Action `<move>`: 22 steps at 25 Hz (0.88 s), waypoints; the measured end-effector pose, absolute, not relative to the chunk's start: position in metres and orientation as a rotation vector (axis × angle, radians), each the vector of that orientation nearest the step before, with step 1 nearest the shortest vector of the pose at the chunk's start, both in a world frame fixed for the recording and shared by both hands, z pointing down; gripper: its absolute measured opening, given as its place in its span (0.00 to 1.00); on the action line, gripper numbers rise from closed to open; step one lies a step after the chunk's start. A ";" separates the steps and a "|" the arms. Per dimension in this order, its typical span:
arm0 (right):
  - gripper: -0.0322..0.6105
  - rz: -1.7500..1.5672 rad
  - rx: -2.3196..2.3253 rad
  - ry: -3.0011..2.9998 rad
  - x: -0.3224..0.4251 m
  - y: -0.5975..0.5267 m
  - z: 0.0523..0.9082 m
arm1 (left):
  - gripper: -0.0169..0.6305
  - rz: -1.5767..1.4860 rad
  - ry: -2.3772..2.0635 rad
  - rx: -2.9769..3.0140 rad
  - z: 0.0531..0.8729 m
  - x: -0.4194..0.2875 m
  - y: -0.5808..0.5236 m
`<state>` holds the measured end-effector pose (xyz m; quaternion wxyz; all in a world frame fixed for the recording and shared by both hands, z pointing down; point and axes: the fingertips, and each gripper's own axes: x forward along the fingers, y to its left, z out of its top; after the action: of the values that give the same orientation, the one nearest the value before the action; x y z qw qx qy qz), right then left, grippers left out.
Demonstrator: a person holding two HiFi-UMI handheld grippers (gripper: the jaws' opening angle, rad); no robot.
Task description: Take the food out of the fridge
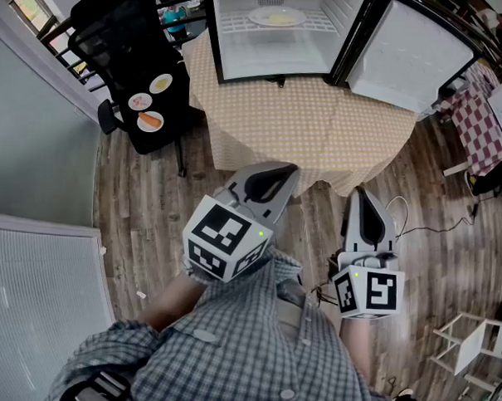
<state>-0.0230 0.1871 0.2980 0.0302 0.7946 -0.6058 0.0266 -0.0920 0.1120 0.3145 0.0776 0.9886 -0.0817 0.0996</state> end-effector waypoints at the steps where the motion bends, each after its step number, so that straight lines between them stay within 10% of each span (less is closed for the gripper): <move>1: 0.06 0.078 2.449 -1.869 -0.023 0.187 0.298 | 0.04 0.297 -0.242 2.963 0.314 -0.092 0.112; 22: 0.07 0.054 2.499 -1.794 -0.042 0.177 0.296 | 0.04 0.277 -0.234 2.971 0.312 -0.128 0.092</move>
<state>-0.0419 0.1766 0.2964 0.0325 0.8117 -0.5829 0.0177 -0.1282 0.0922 0.3124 0.0740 0.9899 -0.0780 0.0922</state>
